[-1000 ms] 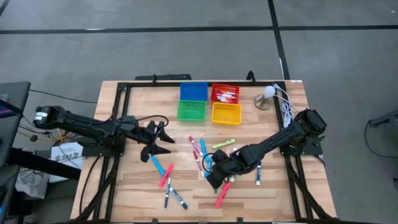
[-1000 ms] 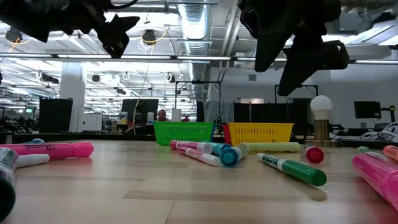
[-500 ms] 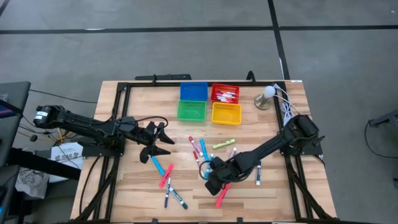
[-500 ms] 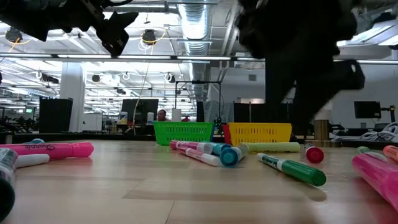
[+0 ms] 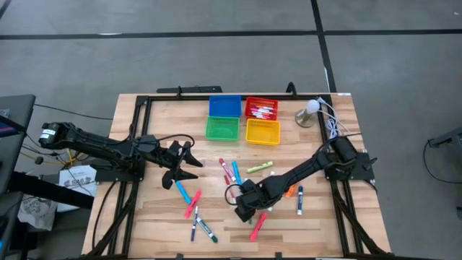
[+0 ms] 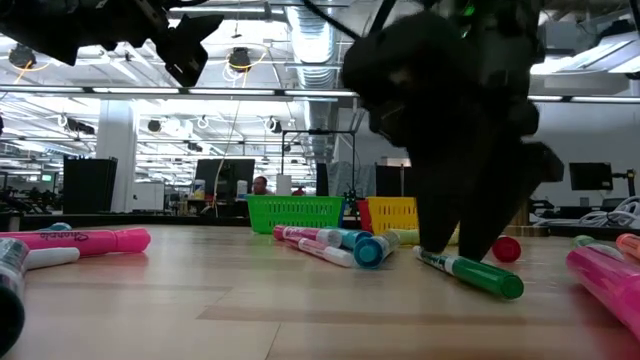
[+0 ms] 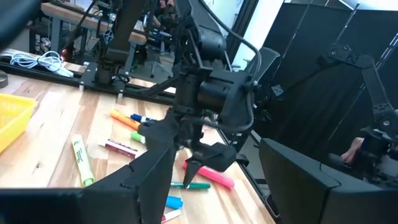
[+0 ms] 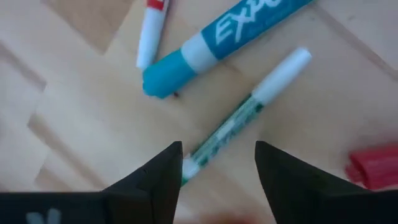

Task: Pick & Place Markers
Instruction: Put the small green marker into the yellow basket

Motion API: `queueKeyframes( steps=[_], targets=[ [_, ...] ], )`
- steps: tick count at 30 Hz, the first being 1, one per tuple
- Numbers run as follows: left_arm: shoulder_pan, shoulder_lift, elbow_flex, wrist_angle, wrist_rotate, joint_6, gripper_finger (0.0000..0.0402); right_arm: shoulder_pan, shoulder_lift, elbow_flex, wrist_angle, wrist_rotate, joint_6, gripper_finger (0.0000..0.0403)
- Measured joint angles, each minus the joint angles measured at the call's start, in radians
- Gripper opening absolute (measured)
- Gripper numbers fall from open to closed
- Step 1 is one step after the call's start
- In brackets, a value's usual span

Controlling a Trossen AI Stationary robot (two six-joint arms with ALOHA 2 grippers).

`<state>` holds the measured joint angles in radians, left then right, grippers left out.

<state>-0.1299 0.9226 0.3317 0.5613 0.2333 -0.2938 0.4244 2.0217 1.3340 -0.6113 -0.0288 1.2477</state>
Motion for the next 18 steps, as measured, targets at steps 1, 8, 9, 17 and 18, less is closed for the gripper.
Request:
queueKeyframes(
  steps=[1, 8, 9, 17, 18],
  targets=[
    [0.0, 0.0, 0.0, 0.0, 0.0, 0.001, 0.0237, -0.002, 0.01, 0.003, 0.001, 0.001, 0.0, 0.0184],
    [0.0, 0.0, 0.0, -0.002, 0.0, 0.001, 0.0237, 0.001, 0.047, 0.005, 0.002, 0.008, 0.002, 0.0164],
    [0.0, 0.0, 0.0, -0.002, 0.0, 0.001, 0.0237, 0.001, 0.047, 0.005, -0.004, 0.015, 0.006, 0.016],
    [0.0, 0.0, 0.0, -0.002, 0.0, 0.001, 0.0237, 0.001, 0.038, 0.001, -0.017, 0.032, 0.007, 0.0097],
    [0.0, 0.0, 0.0, -0.002, 0.0, 0.001, 0.0237, 0.001, 0.038, 0.001, -0.018, 0.033, 0.004, 0.0089]
  ],
)
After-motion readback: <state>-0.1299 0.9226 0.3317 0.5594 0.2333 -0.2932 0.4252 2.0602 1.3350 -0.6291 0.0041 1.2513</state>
